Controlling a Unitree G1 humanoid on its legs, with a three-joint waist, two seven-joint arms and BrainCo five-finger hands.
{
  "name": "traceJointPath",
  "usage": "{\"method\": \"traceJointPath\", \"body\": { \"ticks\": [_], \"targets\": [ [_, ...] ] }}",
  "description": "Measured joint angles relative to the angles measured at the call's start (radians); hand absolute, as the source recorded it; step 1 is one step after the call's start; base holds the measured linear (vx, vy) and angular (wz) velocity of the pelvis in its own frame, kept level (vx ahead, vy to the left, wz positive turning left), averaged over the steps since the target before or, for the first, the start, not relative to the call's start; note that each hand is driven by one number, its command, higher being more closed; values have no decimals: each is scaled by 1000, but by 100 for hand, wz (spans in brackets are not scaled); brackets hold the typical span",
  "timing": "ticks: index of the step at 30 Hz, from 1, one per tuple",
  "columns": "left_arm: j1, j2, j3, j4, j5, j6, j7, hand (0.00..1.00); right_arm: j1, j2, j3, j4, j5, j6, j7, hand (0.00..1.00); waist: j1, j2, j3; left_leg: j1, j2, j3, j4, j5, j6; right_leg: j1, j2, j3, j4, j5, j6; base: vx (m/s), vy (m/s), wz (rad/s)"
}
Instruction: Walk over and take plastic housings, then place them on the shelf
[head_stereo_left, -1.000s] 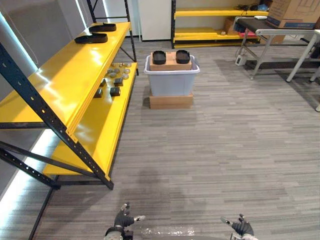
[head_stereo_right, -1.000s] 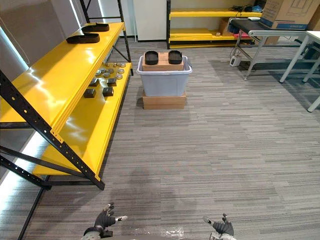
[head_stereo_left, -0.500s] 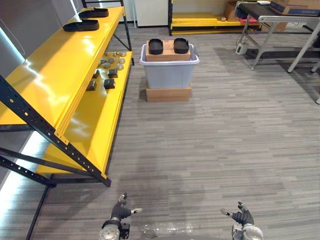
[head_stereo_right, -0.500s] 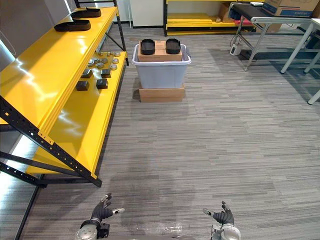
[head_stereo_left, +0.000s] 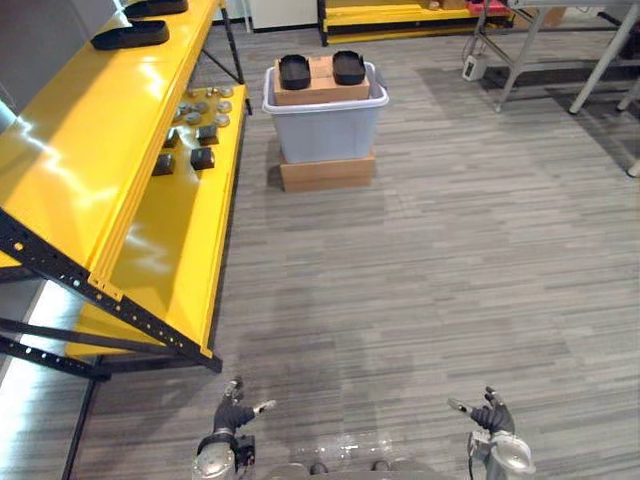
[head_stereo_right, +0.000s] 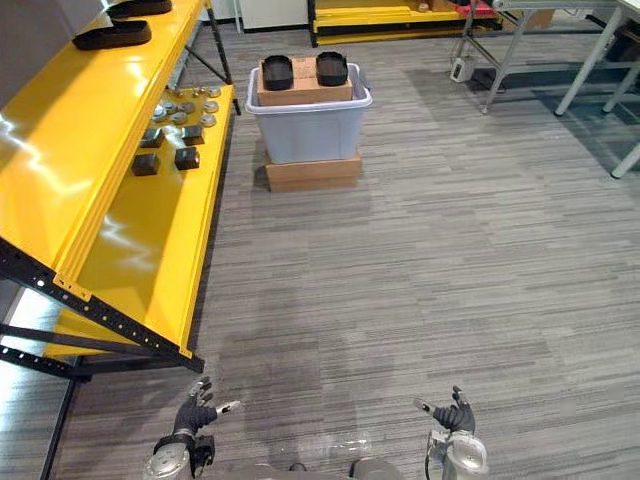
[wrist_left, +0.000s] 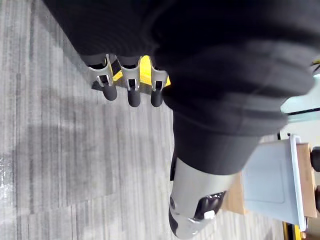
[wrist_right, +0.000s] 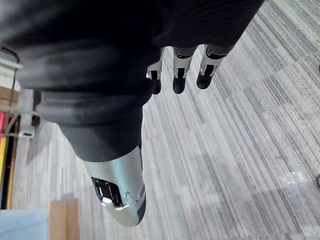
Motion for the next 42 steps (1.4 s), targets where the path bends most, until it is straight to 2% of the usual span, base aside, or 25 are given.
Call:
{"method": "traceJointPath", "body": {
  "ticks": [1, 2, 4, 6, 7, 8, 10, 12, 13, 14, 16, 18, 22, 24, 25, 26, 27, 30, 32, 33, 35, 37, 39, 40, 42],
  "targets": [
    [-11, -1, 0, 1, -6, 0, 2, 0, -4, -4, 6, 0, 0, 0, 0, 0, -5, -3, 6, 16, 12, -4, -3, -3, -2, -12, -1, -32, -16, -3, -7, 407, -4, 28],
    [-37, -2, 0, 1, -9, 0, 12, 0, -16, -15, 23, 0, 0, 0, 0, 0, -14, 29, 35, 45, 49, -20, -20, -7, -12, -49, 16, -70, -73, 6, -18, 421, -51, 47],
    [-88, 4, 1, 0, -9, -4, 19, 0, -34, -35, 50, -6, -1, -1, 1, 0, -22, 37, 66, 84, 98, -45, -35, 3, -72, -155, 60, -81, -260, 119, -27, 481, -91, 52],
    [-102, 9, 2, 0, -9, -6, 23, 0, -34, -42, 66, -9, -1, -1, 0, 0, -26, -12, 69, 134, 94, -57, -37, -8, -131, -178, 71, -20, -452, 269, -31, 496, -169, 42],
    [-99, 19, 2, 1, -8, -6, 26, 0, -28, -43, 69, -10, -2, -1, 1, 0, -30, -14, 72, 151, 92, -62, -36, -23, -154, -179, 73, 5, -478, 316, -35, 612, -237, 55],
    [-94, 4, 3, 10, -8, -5, 36, 0, -23, -56, 72, -14, -2, 0, 1, 0, -46, -12, 74, 189, 115, -79, -23, -39, -179, -189, 71, 34, -389, 417, -134, 591, -251, 49],
    [-110, -16, -1, 13, -8, -7, 36, 0, -34, -63, 73, -38, -2, 0, 2, 0, -49, 15, 75, 156, 140, -92, 61, 11, -241, -229, 50, 14, -228, 285, -143, 631, -309, 36],
    [-112, -20, 0, 17, -8, -7, 36, 0, -45, -62, 91, -40, -3, -1, 8, 0, -49, 21, 79, 74, 170, -93, 276, 107, -241, -198, 45, -2, -171, 185, -151, 702, -399, 35],
    [-108, -29, 0, 27, -9, -6, 36, 0, -41, -65, 120, -39, -3, -1, 9, 0, -50, 32, 96, -65, 266, -66, 653, 218, -237, -70, 72, -39, -215, 131, -152, 559, -335, 43],
    [-107, -31, 0, 27, -9, -6, 36, 0, -39, -63, 124, -38, -3, -1, 9, 0, -45, 33, 98, -102, 300, -40, 757, 208, -222, -27, 83, -48, -237, 122, -155, 543, -322, 35],
    [-95, -39, 1, 44, -9, -5, 36, 0, -39, -55, 124, -36, -1, -11, 6, 0, -34, 4, 112, -216, 380, 91, 954, 139, -118, 163, 122, -62, -381, 113, -157, 456, -233, 14],
    [-87, -41, 1, 43, -9, -5, 35, 0, -35, -57, 116, -37, 0, -18, 3, 0, -32, -8, 113, -306, 349, 154, 874, 121, -98, 287, 132, -80, -501, 123, -142, 512, -223, 28],
    [-79, -49, 2, 23, -9, -4, 37, 0, -28, -56, 100, -30, 12, -17, 0, 0, -1, -18, 119, -427, 192, 123, 348, 123, -140, 430, 149, -80, -637, 131, -119, 451, -83, -10],
    [-65, -76, 1, 20, -9, -2, 38, 0, -19, -58, 81, -17, 21, -18, -18, 0, 13, 4, 113, -428, 115, 14, -9, 229, -152, 512, 184, -38, -700, 115, -68, 467, 41, -51],
    [-64, -78, 1, 21, -9, -2, 38, 0, -17, -59, 80, -13, 22, -18, -19, 0, 15, 12, 110, -438, 115, -6, -22, 248, -137, 534, 197, -25, -713, 101, -50, 514, 127, -83],
    [-63, -75, 4, 25, -9, 3, 39, 0, -16, -49, 84, -4, 21, -17, -18, 0, 25, 5, 97, -436, 105, -46, 25, 403, -80, 576, 189, 21, -721, 70, -22, 438, 138, -67],
    [-64, -74, 7, 25, -9, 2, 38, 0, -15, -42, 84, -2, 21, -17, -19, 0, 24, -11, 90, -444, 92, -52, 44, 416, -72, 575, 172, 31, -711, 59, -11, 564, 174, -51],
    [-102, -82, 11, 27, -9, 2, 37, 0, -12, -31, 72, 38, 20, -16, -17, 0, 14, -49, 74, -474, 71, -11, 172, 266, -44, 450, 80, 117, -422, 23, 30, 668, 212, -21],
    [-99, -72, 11, 47, -9, 6, 38, 0, 3, -15, 63, 50, 19, -6, -18, 0, 7, -78, 75, -380, 27, 7, 192, 177, -32, 323, -20, 170, -10, 92, 93, 596, 162, -11],
    [-96, -64, 10, 48, -9, 11, 39, 0, 12, -9, 66, 56, 19, -2, -16, 0, 5, -79, 77, -308, 15, 10, 190, 128, -18, 253, -60, 165, 193, 86, 83, 555, 109, 2],
    [-86, -59, 5, 48, -10, 11, 40, 0, 21, -6, 77, 56, 18, -1, -15, 0, 0, -59, 70, -192, 22, 5, 144, 102, -25, 179, -75, 112, 266, 39, 9, 542, 58, 0],
    [-90, -52, 2, 50, -20, 10, 41, 0, 18, -9, 87, 55, 17, -2, -14, 0, -9, -31, 69, -93, 49, -5, 70, 101, -30, 109, -47, 28, 158, -2, -48, 524, -16, 6],
    [-102, -50, 2, 63, -29, 8, 41, 0, 0, -13, 88, 49, 8, -6, -14, 0, -19, 5, 72, -31, 101, -6, 39, 102, -32, 6, 22, -3, -129, 4, -36, 477, -82, 20],
    [-107, -50, 2, 64, -28, 7, 41, 0, 1, -13, 88, 45, 7, -6, -14, 0, -21, 5, 73, -19, 108, -7, 37, 101, -40, -10, 34, 9, -229, 42, -37, 483, -138, 42],
    [-108, -43, 3, 67, -27, 6, 42, 0, 13, -15, 88, 42, 7, -6, -14, 0, -35, -12, 72, 37, 126, -5, 36, 69, -136, -30, 58, 93, -477, 277, -36, 599, -248, 61]
  ]
}}
